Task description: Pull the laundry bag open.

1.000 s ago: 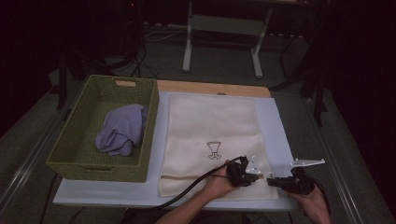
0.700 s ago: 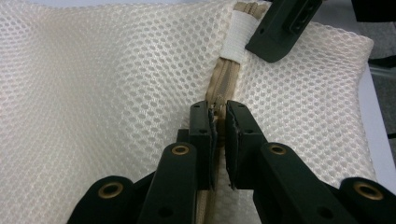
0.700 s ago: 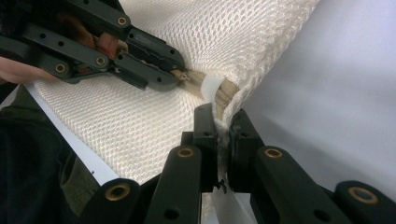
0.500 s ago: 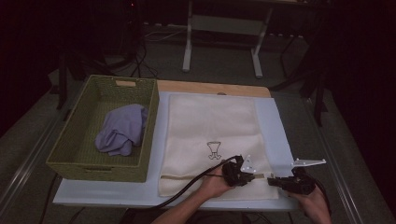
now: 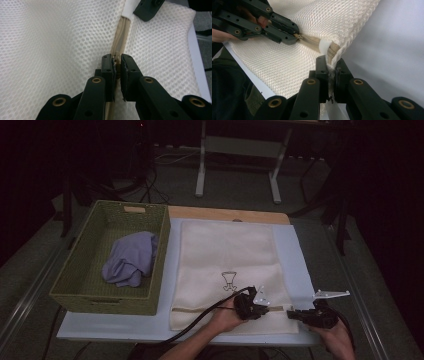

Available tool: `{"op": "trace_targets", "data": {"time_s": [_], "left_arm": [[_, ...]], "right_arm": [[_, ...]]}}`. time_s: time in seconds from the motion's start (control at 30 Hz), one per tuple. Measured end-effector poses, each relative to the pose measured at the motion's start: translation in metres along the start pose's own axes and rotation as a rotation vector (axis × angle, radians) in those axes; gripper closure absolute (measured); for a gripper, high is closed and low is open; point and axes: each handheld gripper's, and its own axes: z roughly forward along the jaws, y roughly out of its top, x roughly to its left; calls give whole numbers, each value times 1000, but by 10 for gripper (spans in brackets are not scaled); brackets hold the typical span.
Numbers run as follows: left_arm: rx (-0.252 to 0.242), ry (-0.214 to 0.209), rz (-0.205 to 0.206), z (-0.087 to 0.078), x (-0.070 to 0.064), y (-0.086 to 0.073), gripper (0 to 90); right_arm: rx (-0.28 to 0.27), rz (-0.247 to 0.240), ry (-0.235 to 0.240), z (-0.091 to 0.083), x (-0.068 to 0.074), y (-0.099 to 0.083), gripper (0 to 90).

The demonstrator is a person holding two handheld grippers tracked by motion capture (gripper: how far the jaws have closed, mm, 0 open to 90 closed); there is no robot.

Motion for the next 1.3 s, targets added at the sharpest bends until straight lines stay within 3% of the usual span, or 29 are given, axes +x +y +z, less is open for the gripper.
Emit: {"op": "trace_targets", "data": {"time_s": [1.3], "left_arm": [[18, 20, -28, -29, 7, -27, 823]], "right_arm": [[-9, 8, -2, -3, -2, -2, 844]]}}
